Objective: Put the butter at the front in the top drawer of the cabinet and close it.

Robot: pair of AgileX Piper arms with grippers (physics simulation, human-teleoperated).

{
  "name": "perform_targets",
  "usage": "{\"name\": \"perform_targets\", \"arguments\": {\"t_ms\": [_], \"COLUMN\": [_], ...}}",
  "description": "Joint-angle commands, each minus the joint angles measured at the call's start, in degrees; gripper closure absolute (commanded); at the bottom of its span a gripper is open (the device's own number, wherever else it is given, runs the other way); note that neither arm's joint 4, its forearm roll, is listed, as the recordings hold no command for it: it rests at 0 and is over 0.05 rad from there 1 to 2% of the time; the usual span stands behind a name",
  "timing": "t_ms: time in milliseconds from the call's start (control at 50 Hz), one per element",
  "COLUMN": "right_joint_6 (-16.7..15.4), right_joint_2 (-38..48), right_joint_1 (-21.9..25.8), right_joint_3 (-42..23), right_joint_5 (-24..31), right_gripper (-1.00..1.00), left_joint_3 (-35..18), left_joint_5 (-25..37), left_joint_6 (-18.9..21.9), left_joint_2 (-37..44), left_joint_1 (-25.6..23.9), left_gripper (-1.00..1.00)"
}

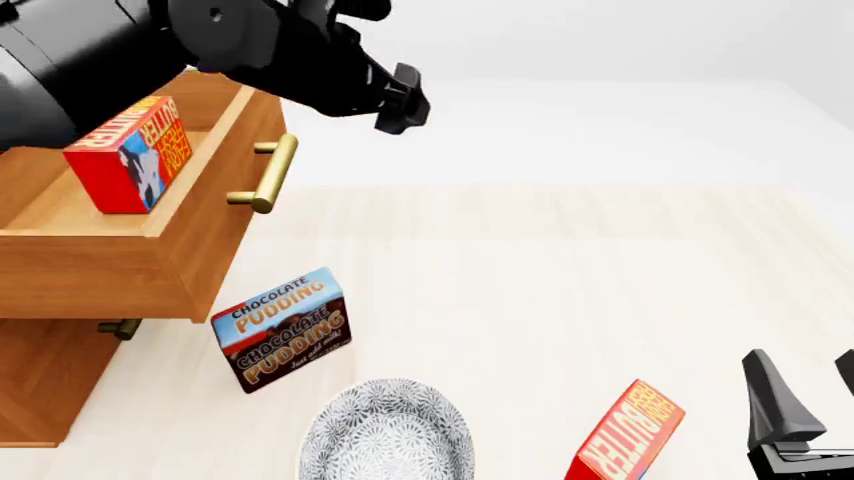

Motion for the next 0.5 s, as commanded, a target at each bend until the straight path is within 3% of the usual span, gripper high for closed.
{"name": "perform_targets", "arguments": {"t_ms": [20,300,380,500], "right_joint_6": [0.0,0.0,0.0,0.0], "right_joint_2": [-0.2,-0.2,-0.2,-0.2], "right_joint_1": [0.0,0.0,0.0,0.0], "right_joint_3": [0.1,0.1,0.1,0.1], "right_joint_5": [0.1,0.1,0.1,0.1], "right_gripper": [-1.0,-1.0,-1.0,-1.0], "left_joint_3": [3.6,13.6,14.9,15.7], "left_joint_5": [-4.6,-13.5,-15.5,-17.1], "left_joint_6": [-3.6,-8.5,-11.5,-11.5], "left_joint_2": [2.2,3.6,4.7,5.2], "left_joint_1": [-1.8,-0.1,-1.9,-0.8], "left_gripper": [-1.0,-1.0,-1.0,-1.0]}}
